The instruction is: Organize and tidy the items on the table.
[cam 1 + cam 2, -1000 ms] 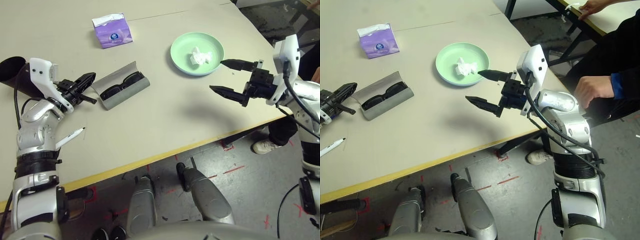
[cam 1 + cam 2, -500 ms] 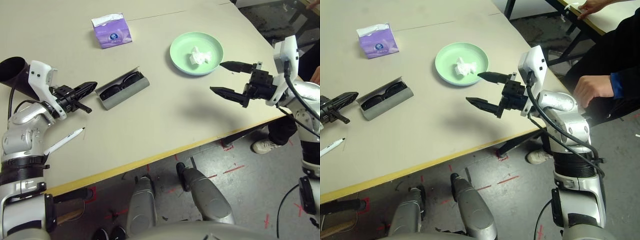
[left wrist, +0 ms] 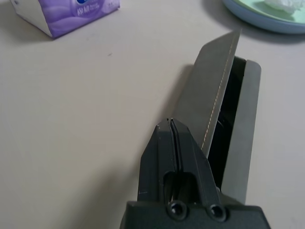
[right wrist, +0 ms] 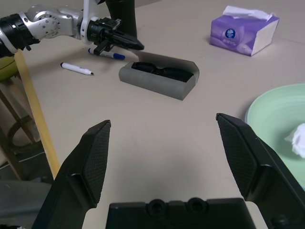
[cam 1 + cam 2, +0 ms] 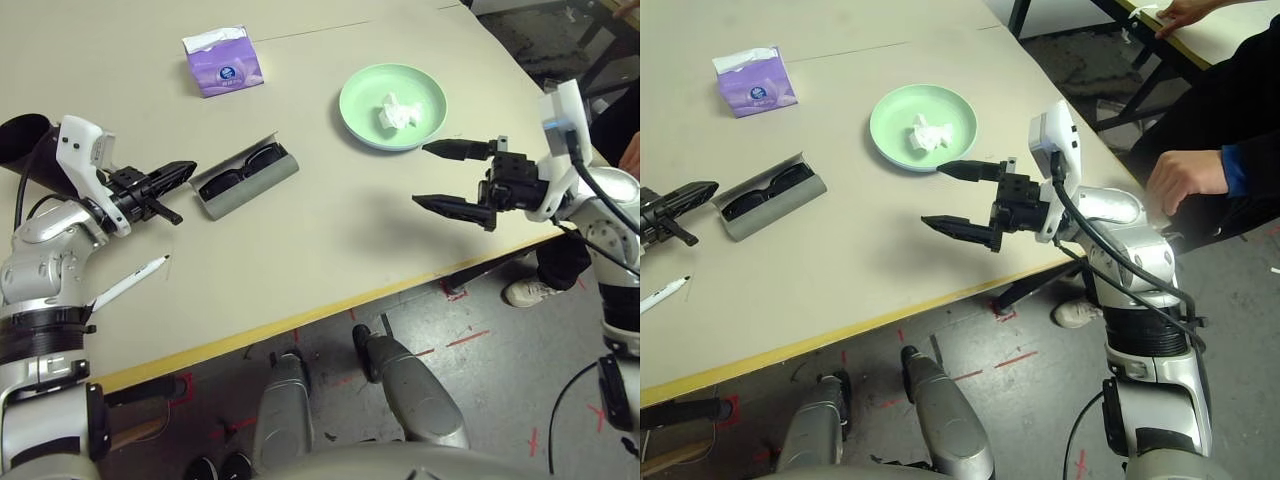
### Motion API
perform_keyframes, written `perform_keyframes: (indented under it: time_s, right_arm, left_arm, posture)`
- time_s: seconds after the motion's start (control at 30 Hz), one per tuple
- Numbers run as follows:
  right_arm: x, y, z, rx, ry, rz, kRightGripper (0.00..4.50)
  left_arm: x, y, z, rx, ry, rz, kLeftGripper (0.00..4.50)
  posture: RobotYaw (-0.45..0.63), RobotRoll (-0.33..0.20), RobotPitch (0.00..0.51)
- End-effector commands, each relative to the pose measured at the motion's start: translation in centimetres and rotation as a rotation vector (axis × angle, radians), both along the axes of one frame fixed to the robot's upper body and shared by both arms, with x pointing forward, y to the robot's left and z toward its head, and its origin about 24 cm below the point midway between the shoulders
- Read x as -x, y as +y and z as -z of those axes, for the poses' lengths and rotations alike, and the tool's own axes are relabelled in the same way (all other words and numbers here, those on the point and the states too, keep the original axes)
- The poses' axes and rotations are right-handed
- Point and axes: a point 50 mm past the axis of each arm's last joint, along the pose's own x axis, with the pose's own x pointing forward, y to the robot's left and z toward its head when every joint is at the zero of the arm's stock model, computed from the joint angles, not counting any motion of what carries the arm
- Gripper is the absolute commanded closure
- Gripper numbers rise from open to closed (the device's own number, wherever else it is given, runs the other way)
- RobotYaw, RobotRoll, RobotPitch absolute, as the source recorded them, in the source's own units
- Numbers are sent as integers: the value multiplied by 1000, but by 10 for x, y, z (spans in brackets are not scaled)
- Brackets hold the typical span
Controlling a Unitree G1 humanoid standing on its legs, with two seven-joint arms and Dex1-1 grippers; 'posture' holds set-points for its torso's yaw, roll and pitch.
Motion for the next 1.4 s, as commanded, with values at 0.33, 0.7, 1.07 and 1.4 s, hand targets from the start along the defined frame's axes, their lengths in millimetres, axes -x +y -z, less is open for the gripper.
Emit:
perform_keyframes:
  time_s: [0.33,0.7,1.07,1.4]
  right_arm:
    - [-2,-3,-10,2,-44,12,0]
    - [-1,-5,-10,7,-44,20,0]
    - [-2,-6,-11,12,-39,15,0]
    - [-4,-4,-11,14,-41,12,0]
  left_arm:
    - [9,0,7,-108,147,120,4450]
    - [10,-3,10,-133,189,173,4450]
    - [21,-7,13,-180,284,292,4450]
    - [26,-11,15,-176,336,338,4450]
  posture:
    - [-274,0,295]
    - [-280,0,293]
    - [-275,0,290]
    - [-274,0,287]
